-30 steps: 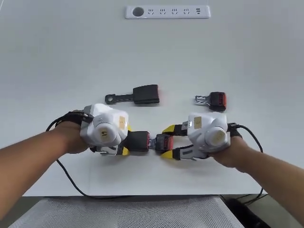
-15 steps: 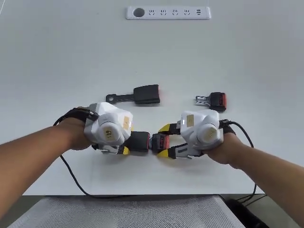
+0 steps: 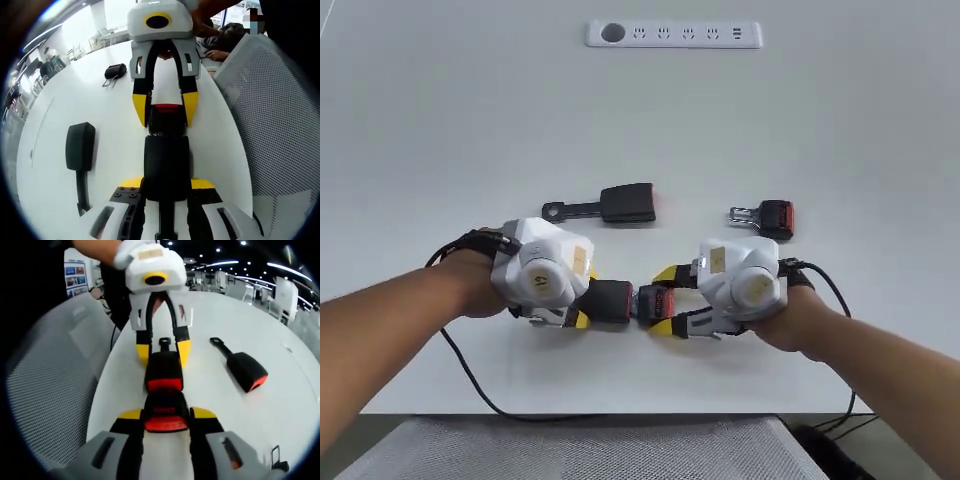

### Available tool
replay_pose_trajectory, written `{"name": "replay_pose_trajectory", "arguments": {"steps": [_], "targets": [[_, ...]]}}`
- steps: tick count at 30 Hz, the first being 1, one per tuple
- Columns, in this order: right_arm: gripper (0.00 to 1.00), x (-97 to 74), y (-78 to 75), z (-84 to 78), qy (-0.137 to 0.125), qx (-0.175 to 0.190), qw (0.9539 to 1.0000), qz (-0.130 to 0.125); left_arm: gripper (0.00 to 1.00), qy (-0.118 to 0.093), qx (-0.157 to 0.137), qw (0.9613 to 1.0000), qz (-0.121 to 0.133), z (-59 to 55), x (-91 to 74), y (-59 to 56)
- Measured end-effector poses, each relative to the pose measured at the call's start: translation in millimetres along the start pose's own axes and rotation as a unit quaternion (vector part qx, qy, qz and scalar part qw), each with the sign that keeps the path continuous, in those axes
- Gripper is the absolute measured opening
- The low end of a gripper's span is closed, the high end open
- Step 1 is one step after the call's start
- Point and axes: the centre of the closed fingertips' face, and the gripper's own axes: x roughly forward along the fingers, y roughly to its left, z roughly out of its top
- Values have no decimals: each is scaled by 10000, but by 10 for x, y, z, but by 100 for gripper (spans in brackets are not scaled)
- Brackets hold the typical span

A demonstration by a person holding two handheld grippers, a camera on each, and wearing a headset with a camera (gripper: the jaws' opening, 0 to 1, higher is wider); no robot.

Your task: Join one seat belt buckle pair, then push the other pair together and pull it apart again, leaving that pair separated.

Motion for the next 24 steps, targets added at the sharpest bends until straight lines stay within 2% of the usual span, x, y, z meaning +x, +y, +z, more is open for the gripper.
{"name": "replay_pose_trajectory", "arguments": {"steps": [6,10,16,24], "targets": [[34,-5,14,0,-94,100,9999,-51,32,-202,-49,9998,13,-8,-13,-3],[34,-11,22,3,-234,136,9996,-90,32,-467,-119,9988,-6,-12,-21,2],[34,-8,26,10,-393,65,9992,-85,32,-752,-49,9971,-84,-5,-25,7],[33,-9,21,9,-560,155,9982,-115,32,-1004,-64,9948,-164,14,-25,-4]]}}
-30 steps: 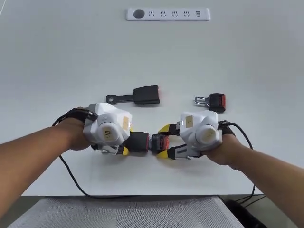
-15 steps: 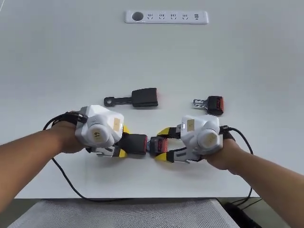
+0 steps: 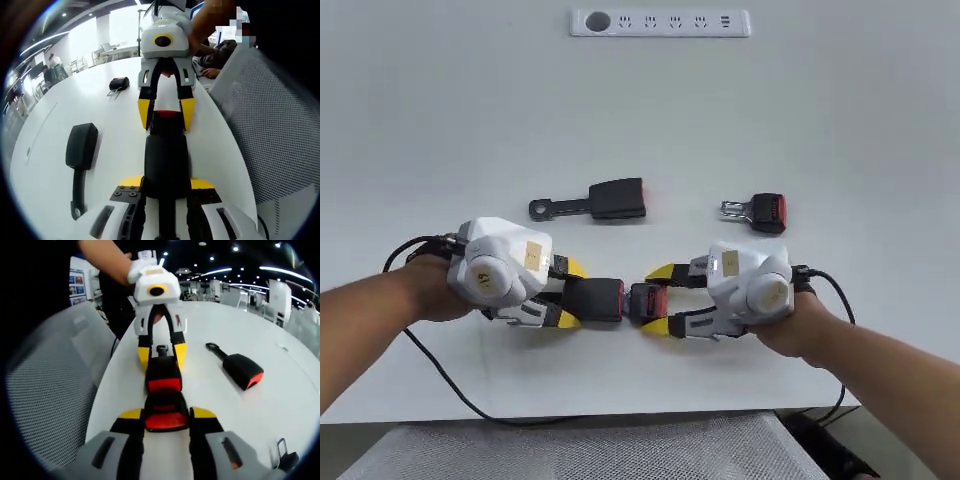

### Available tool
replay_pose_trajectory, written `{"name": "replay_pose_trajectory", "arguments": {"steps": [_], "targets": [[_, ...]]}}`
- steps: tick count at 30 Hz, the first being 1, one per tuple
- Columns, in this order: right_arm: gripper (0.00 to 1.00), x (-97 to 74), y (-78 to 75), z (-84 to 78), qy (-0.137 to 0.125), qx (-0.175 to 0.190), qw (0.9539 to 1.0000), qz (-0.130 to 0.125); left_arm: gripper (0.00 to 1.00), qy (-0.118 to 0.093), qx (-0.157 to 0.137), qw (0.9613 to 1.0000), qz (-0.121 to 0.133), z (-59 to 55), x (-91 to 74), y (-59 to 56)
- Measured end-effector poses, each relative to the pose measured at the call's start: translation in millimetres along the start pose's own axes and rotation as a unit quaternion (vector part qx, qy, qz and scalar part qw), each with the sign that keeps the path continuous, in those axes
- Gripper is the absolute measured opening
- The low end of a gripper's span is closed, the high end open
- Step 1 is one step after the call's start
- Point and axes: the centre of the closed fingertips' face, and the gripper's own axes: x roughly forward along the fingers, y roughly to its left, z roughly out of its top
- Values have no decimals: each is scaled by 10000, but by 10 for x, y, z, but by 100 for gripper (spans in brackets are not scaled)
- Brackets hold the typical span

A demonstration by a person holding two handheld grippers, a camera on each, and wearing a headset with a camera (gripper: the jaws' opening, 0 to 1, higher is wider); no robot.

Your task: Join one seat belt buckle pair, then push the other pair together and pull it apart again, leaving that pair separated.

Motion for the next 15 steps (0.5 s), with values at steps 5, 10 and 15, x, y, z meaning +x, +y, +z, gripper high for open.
{"name": "replay_pose_trajectory", "arguments": {"steps": [5,10,15], "targets": [[33,-3,-6,-1,-76,91,9999,-5,31,-82,-60,9999,-9,28,-3,-4],[33,1,-5,-16,58,-335,9994,2,31,-131,-89,9999,-58,42,-8,-3],[33,4,-7,-14,-12,-157,9999,-17,31,-140,-75,9999,-57,32,-6,5]]}}
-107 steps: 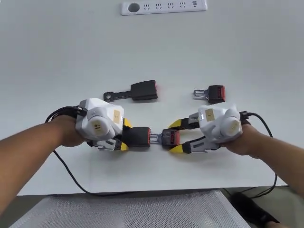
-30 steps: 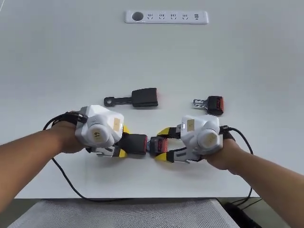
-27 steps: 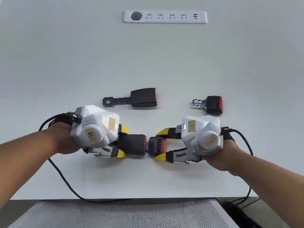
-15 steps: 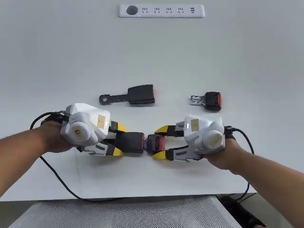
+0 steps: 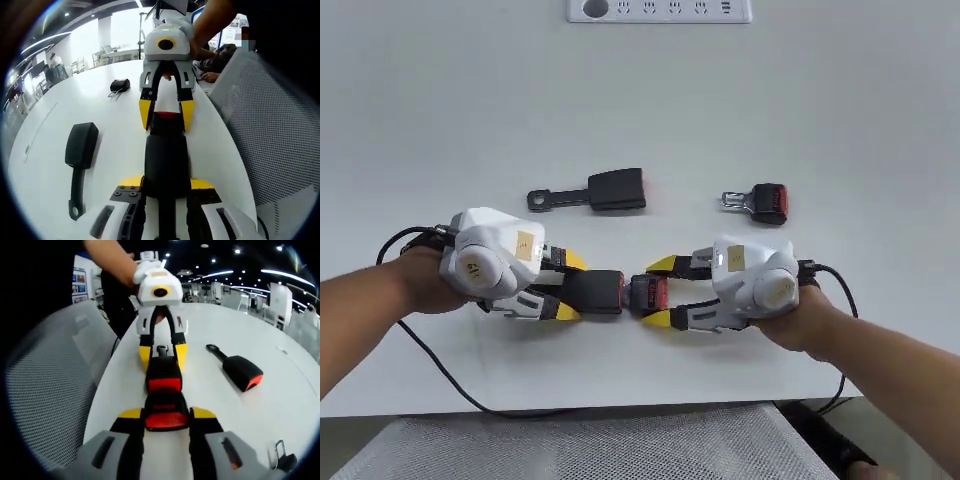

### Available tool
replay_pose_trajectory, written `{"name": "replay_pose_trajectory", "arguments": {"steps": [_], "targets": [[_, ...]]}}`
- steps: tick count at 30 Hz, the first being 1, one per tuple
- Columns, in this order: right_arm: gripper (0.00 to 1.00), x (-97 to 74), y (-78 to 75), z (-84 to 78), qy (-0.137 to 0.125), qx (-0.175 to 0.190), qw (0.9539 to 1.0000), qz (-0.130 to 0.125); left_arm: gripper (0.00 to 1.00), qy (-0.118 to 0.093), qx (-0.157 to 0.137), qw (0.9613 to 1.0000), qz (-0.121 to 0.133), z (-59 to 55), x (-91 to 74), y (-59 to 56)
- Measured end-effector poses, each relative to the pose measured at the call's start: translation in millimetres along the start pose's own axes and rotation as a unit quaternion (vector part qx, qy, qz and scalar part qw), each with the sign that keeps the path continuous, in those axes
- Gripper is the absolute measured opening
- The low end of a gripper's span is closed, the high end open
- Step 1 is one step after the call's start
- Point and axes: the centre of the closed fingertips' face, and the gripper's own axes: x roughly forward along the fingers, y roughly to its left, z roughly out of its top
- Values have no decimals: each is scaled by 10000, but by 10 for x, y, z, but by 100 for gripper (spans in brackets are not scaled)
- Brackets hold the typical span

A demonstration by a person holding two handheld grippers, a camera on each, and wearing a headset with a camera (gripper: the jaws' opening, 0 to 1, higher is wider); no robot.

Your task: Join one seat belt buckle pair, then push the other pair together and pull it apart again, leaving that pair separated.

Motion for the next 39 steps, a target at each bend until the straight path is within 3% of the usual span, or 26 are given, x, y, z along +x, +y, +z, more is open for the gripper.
{"name": "replay_pose_trajectory", "arguments": {"steps": [17,25,29,31,33,36,39], "targets": [[33,0,-6,-1,-40,63,9999,-68,32,7,-22,10000,62,11,1,-9],[36,15,23,14,247,-187,9995,-68,33,147,20,9998,120,21,6,-11],[37,18,26,-10,517,-349,9979,-154,34,333,-19,9994,109,31,12,-18],[47,13,30,69,386,-161,9989,-226,39,418,-346,9985,75,25,2,-37],[65,-16,-7,229,-16,124,9990,-422,53,515,-414,9975,247,23,-5,-8],[83,-84,-61,246,-26,264,9978,-608,63,314,-528,9978,268,82,-42,-52],[84,-166,-57,233,-48,313,9973,-655,71,254,-520,9974,436,127,-108,-40]]}}
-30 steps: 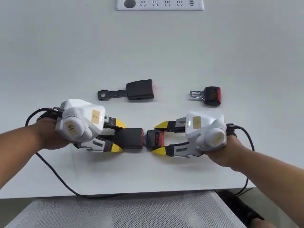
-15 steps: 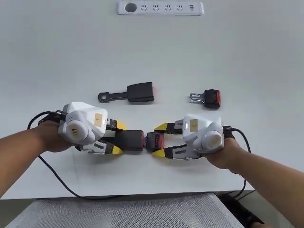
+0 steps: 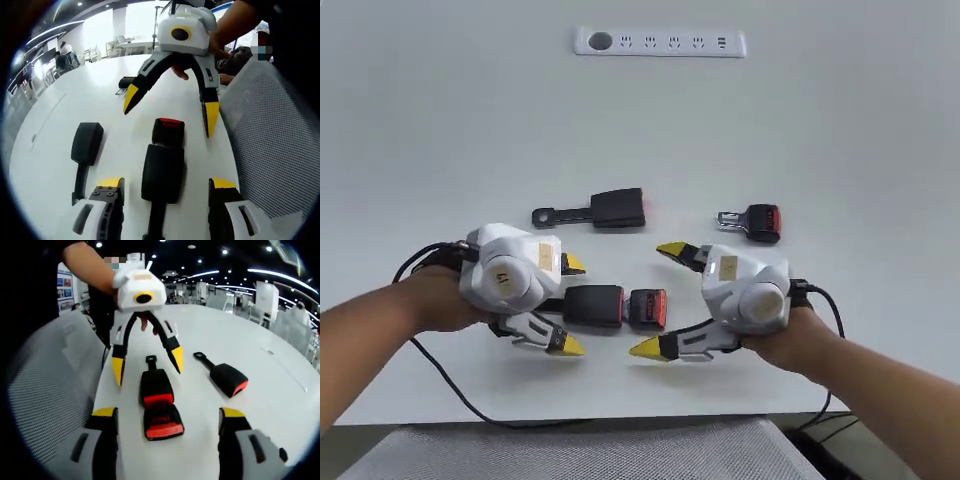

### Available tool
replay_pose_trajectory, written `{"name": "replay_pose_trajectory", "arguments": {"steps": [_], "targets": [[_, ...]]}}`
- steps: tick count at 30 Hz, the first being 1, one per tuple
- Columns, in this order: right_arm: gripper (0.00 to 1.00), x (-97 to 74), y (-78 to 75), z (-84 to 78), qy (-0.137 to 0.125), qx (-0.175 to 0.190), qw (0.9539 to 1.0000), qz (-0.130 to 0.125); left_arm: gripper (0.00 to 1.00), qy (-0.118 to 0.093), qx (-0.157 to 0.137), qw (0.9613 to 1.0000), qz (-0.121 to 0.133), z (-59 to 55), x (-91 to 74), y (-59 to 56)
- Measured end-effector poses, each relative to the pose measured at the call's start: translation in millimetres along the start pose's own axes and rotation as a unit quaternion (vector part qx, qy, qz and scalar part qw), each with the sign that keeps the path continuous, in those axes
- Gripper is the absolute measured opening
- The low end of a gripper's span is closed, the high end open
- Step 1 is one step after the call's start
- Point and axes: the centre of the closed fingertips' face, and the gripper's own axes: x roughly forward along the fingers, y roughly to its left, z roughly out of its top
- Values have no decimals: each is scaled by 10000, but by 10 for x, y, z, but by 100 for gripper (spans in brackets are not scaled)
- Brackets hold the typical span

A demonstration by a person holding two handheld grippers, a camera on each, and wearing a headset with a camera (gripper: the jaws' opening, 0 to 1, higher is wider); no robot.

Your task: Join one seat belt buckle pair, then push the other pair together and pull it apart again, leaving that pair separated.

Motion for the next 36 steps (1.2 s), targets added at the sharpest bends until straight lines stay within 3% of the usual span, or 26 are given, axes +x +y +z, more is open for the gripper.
{"name": "replay_pose_trajectory", "arguments": {"steps": [4,12,18,20,29,33,36], "targets": [[84,-127,-49,-7,-23,49,9999,-143,75,-149,-177,9996,160,89,-101,32],[85,-397,-269,-66,-38,275,9986,-455,82,-308,-205,9978,557,211,-274,214],[88,-624,-549,-80,-30,306,9969,-727,84,-376,-250,9958,801,275,-369,402],[88,-691,-646,-108,2,358,9964,-768,86,-304,-162,9946,975,282,-399,494],[87,-968,-1021,-250,193,396,9943,-966,87,-418,-218,9931,1077,411,-430,758],[84,-1028,-1128,-318,285,348,9945,-945,86,-484,-278,9924,1096,452,-411,880],[84,-1044,-1178,-388,399,409,9950,-822,83,-393,-203,9924,1146,441,-380,992]]}}
